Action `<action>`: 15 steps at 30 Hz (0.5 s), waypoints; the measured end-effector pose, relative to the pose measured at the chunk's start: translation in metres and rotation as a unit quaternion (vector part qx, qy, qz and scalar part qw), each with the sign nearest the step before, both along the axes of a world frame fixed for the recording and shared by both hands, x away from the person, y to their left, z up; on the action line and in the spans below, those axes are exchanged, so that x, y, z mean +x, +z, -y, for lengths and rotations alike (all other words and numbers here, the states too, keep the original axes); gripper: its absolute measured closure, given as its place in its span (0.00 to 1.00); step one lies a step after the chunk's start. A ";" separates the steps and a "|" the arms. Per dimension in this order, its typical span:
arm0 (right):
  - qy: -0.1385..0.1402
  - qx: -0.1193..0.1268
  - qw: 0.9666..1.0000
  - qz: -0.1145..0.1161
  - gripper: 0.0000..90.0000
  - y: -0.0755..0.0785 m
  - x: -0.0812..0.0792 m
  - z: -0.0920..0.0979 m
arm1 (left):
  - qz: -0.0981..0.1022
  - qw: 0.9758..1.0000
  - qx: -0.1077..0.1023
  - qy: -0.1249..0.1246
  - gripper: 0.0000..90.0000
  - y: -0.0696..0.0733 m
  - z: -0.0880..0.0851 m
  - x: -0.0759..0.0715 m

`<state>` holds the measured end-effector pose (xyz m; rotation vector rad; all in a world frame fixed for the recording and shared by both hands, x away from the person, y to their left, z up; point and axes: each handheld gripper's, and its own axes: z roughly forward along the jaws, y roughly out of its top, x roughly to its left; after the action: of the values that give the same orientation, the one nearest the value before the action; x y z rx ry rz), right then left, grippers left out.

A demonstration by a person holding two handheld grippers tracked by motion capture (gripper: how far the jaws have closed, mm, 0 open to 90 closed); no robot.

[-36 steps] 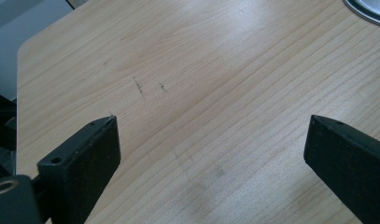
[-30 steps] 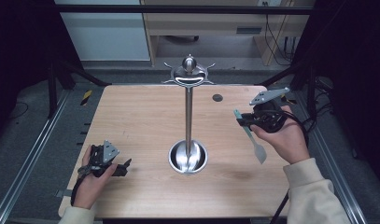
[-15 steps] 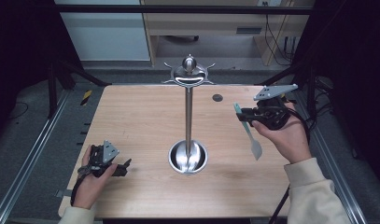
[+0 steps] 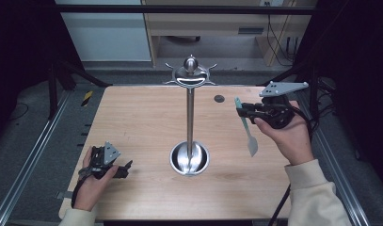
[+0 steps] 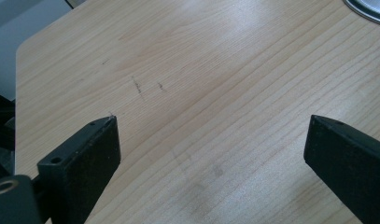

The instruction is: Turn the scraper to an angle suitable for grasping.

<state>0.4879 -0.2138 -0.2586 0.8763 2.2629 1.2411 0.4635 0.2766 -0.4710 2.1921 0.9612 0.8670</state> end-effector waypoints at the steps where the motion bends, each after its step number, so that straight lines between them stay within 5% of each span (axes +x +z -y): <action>1: 0.000 0.000 1.000 0.000 0.83 0.000 0.000 0.000 | 0.000 1.000 0.000 0.000 0.04 0.000 0.000 0.000; 15: 0.011 0.024 0.999 0.024 0.83 0.014 -0.008 -0.007 | 0.000 1.000 0.001 0.001 0.04 0.000 0.000 0.000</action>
<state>0.4801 -0.2066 -0.2441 0.8313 2.2196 1.3184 0.4632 0.2769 -0.4713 2.1921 0.9618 0.8692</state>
